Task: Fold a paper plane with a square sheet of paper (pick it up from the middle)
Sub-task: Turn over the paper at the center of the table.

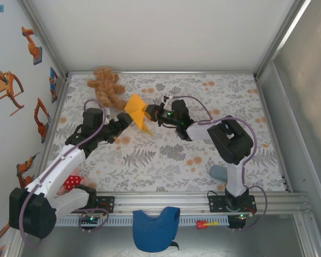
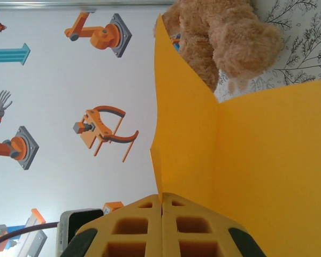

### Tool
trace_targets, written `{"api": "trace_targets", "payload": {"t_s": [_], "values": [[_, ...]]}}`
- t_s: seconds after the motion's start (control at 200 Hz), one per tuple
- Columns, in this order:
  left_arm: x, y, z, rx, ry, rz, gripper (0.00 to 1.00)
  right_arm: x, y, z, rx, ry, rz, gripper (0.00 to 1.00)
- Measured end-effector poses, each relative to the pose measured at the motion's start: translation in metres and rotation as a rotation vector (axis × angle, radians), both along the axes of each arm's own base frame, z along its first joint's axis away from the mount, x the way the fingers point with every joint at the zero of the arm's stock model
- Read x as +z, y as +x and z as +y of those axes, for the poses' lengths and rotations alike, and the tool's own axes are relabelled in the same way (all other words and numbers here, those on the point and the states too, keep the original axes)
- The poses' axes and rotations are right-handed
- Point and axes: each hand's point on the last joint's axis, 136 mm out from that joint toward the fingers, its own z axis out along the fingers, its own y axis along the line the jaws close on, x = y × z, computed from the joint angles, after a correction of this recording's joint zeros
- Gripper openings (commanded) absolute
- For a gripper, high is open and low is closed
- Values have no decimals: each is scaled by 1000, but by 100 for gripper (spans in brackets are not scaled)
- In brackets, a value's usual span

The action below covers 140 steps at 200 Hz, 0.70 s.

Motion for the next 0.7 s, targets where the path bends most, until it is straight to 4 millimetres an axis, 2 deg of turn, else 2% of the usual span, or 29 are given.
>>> {"api": "trace_targets", "payload": {"t_s": [0.23, 0.511, 0.701], "values": [[16, 7, -31, -12, -120, -43, 97, 4, -1, -1, 0, 3, 3, 5], [18, 19, -43, 10, -191, -61, 100, 34, -2, -5, -5, 49, -22, 5], [21, 26, -51, 20, -259, -78, 85, 38, -2, -6, -6, 69, -8, 5]]}}
